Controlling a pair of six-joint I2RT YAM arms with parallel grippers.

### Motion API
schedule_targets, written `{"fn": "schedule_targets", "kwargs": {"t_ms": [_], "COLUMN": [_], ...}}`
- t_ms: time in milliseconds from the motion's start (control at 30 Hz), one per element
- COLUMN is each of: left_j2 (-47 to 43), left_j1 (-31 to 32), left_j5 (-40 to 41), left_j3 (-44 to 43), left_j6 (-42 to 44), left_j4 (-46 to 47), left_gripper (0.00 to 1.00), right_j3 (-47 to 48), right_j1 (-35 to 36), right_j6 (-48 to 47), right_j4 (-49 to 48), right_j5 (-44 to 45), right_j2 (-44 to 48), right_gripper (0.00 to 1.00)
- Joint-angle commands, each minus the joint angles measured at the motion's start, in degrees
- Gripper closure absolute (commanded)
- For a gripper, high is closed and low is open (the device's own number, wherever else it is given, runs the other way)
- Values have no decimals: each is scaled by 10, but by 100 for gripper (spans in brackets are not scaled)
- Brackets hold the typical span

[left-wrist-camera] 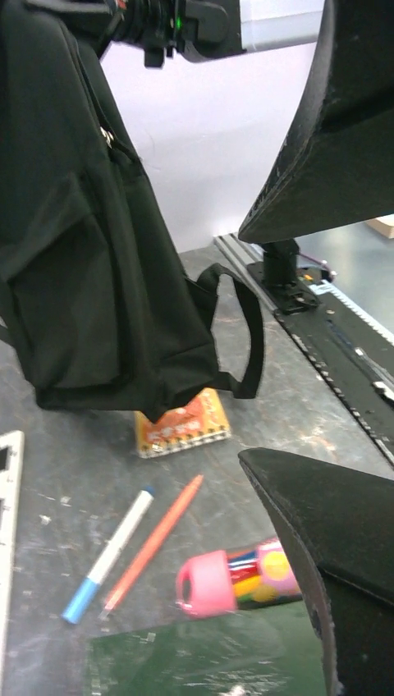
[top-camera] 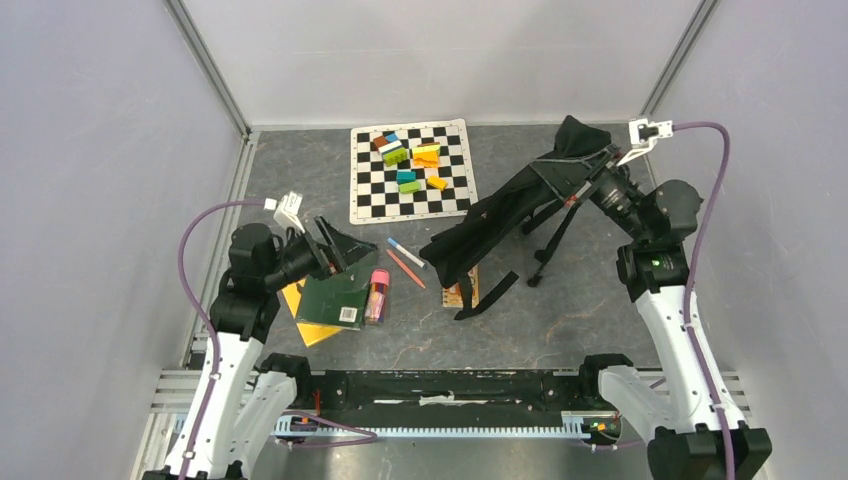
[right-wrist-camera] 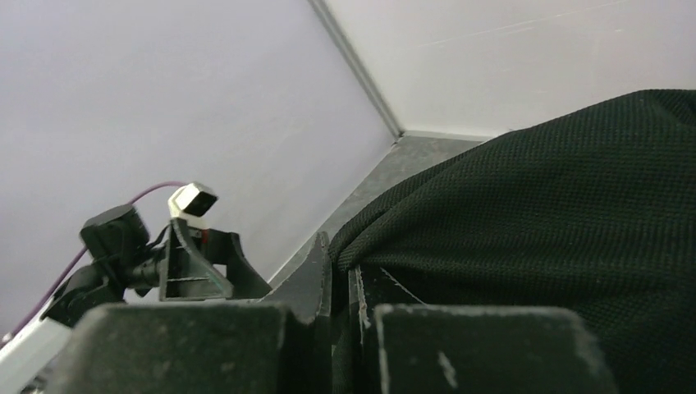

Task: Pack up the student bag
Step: Place the student bag at the center of the board.

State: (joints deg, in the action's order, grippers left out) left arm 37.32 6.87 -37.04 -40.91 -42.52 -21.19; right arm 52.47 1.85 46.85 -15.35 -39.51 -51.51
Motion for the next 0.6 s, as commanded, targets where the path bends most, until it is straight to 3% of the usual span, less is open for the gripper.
{"fn": "schedule_targets", "kwargs": {"t_ms": [0, 133, 267, 433, 567], "left_j2": [-26, -40, -45, -51, -60], "left_j1": [0, 0, 0, 0, 0], "left_j5": [-9, -2, 68, 122, 140], "left_j3": [-19, -31, -60, -68, -61], "left_j6": [37, 34, 66, 109, 133], "left_j4": [-108, -129, -179, -229, -268], "left_gripper": [0, 0, 0, 0, 0], "right_j3": [19, 31, 42, -61, -125], "right_j1": [72, 156, 230, 242, 242], "right_j6": [-28, -48, -73, -81, -158], "right_j4": [-77, -85, -86, -84, 45], "right_j5": [38, 61, 67, 82, 165], "right_j2": [5, -17, -39, -19, 25], "right_gripper": [100, 100, 100, 100, 100]}}
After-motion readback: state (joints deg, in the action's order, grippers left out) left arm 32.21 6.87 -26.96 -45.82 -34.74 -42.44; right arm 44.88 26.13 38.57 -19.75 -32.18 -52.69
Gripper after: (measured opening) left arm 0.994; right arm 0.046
